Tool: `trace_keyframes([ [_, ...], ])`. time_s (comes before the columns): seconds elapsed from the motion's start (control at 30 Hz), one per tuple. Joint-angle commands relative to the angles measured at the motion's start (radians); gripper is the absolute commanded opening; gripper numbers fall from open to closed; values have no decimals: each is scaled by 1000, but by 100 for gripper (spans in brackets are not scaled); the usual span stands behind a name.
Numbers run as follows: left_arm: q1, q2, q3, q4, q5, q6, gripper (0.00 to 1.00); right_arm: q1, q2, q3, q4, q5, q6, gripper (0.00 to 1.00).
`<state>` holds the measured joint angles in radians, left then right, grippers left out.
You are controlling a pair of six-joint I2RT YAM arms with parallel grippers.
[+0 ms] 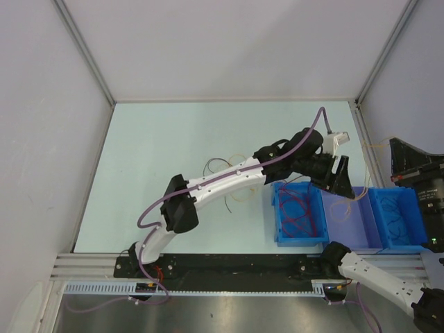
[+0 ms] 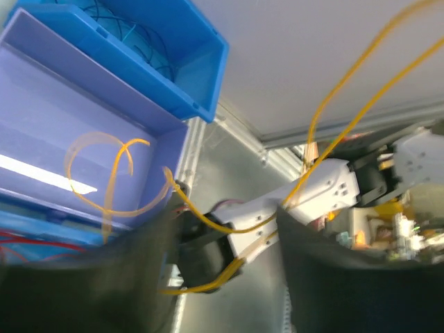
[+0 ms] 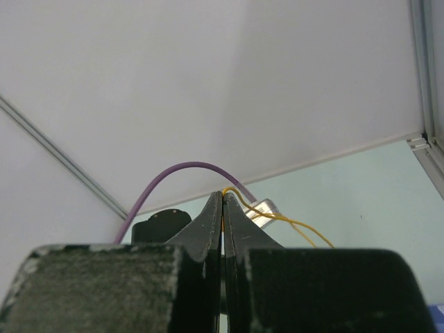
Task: Untangle the cables
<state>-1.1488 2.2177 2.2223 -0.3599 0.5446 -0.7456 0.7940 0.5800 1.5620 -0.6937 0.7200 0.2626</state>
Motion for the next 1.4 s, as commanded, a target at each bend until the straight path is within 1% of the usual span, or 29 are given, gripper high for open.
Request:
trace_keyframes([
  [0.0,-28,8,62,29,18,21,95,-4,-25,-6,-20,59,18,0],
  [0.03,-29,8,62,26,14,26,99,-6,-29,-5,-21,61,17,0],
  [0.07,-29,10,60,22,6,32,100,-6,-31,-2,-24,65,15,0],
  [0.27,-28,-18,69,-7,-44,77,100,-6,-35,13,-32,82,1,0],
  [0.43,-28,-39,86,-89,-121,141,100,-7,-37,18,-32,91,1,0],
  [0.53,-28,-82,56,-108,-166,199,100,-6,-35,12,-36,102,0,0],
  [0.67,-28,-170,-45,-111,-248,279,100,-7,-34,4,-50,119,10,0],
  [0.83,-23,-242,-79,-174,-357,333,100,-7,-26,-5,-104,163,29,0],
  [0.93,-22,-306,-133,-182,-405,357,100,-7,-19,-6,-145,194,49,0],
  [1.0,-22,-366,-197,-172,-432,374,100,-7,-11,-3,-176,206,58,0],
  [1.13,-20,-486,-361,-146,-523,394,100,-7,0,1,-228,248,75,0],
  [1.2,-19,-556,-418,-133,-578,400,100,-6,1,-3,-263,260,89,0],
  [1.23,-17,-576,-471,-129,-593,405,100,-7,4,-6,-277,272,111,0],
  [1.37,-6,-680,-594,-120,-691,408,100,-7,23,-16,-360,315,182,0],
])
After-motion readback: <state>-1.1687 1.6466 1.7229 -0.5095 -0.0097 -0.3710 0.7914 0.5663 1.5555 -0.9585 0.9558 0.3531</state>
